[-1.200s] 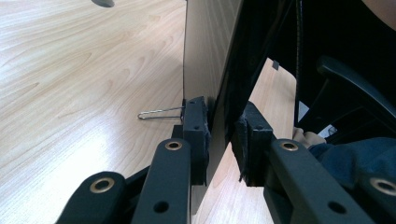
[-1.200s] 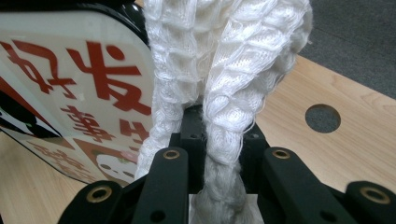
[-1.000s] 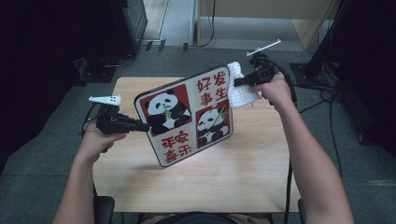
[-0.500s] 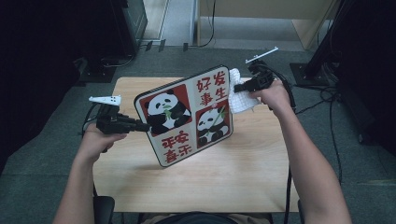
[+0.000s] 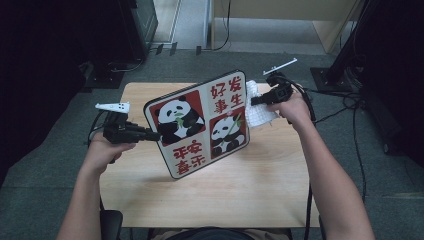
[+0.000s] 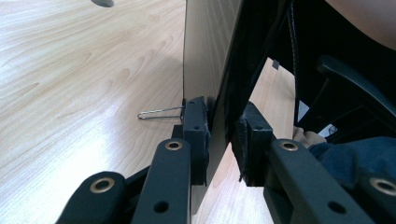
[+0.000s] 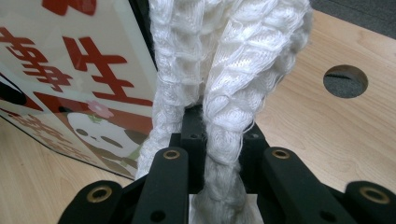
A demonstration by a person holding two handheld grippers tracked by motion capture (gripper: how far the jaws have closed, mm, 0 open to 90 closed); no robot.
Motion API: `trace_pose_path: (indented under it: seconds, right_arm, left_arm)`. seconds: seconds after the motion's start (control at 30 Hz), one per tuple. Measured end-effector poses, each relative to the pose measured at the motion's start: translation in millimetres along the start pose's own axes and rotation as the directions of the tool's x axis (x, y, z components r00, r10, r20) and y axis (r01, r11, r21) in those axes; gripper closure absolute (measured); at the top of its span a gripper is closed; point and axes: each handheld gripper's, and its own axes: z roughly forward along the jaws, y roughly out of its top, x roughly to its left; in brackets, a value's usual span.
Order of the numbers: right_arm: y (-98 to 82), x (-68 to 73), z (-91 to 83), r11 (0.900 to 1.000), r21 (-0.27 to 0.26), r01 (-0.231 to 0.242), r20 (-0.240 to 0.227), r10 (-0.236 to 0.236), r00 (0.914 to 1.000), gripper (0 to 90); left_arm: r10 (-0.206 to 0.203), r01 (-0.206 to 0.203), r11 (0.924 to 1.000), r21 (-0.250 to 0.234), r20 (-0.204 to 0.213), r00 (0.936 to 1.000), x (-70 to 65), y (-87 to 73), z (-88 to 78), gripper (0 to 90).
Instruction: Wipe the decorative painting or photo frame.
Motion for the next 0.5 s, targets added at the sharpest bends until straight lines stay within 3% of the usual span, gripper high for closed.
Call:
trace_pose_path:
  seconds: [0.5]
  right_arm:
    - [-16.8, -5.6, 12.4, 1.0, 0.006, -0.026, -0.011, 0.027, 0.9996, 78.8]
  left_arm:
    - [0.001, -0.001, 1.0, 0.003, 0.003, 1.0, -1.0, 0.5, 0.5, 76.5]
